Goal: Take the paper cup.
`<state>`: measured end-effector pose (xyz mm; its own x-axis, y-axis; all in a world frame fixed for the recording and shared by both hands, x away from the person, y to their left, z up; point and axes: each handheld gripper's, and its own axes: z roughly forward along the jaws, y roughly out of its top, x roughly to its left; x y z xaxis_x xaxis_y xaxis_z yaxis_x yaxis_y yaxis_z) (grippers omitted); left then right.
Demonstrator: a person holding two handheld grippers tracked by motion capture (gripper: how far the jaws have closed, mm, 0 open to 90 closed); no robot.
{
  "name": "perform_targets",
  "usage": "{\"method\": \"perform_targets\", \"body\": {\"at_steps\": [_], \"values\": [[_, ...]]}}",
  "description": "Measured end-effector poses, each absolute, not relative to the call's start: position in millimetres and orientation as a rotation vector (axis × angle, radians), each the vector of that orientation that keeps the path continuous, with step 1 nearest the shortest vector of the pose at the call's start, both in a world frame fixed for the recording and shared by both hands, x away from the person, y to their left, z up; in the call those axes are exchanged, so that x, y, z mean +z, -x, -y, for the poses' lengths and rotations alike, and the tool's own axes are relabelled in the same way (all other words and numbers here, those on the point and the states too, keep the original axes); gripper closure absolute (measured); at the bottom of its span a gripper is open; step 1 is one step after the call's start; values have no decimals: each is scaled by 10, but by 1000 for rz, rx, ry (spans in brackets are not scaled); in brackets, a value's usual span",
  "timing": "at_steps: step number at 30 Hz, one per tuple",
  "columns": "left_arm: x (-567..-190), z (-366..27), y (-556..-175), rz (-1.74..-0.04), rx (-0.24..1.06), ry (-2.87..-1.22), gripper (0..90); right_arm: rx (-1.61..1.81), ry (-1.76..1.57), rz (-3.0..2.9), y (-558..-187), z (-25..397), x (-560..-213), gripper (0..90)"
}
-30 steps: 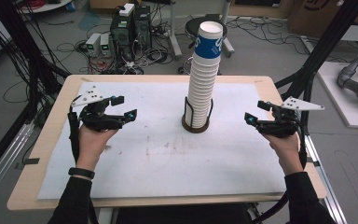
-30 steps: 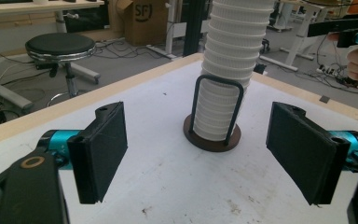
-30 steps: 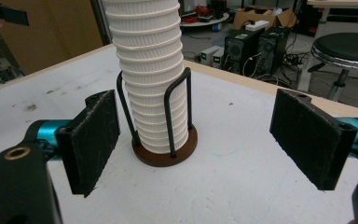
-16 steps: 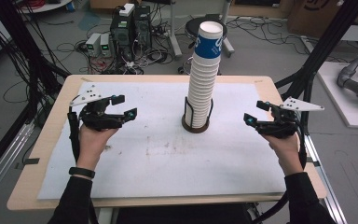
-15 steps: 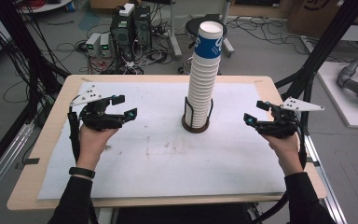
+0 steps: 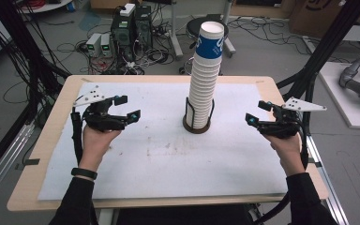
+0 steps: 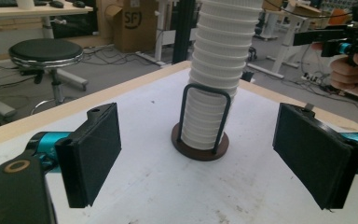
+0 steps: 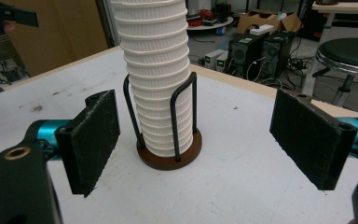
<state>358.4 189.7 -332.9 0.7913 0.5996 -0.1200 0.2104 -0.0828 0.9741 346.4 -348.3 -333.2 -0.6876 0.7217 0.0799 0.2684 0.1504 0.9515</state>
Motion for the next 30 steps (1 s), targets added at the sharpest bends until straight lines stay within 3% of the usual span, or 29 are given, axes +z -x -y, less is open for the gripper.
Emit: {"method": "perform_targets", "body": {"at_steps": [14,30], "values": [[-3283,-1852,-3578,-634,362,-1650,139,1618,-863,-2033,-3501,3393,-3258,158],[-3266,-1849,-3570,-616,350,-1658,135,1682,-730,-2046,-3799,3090,-2957,157]]}}
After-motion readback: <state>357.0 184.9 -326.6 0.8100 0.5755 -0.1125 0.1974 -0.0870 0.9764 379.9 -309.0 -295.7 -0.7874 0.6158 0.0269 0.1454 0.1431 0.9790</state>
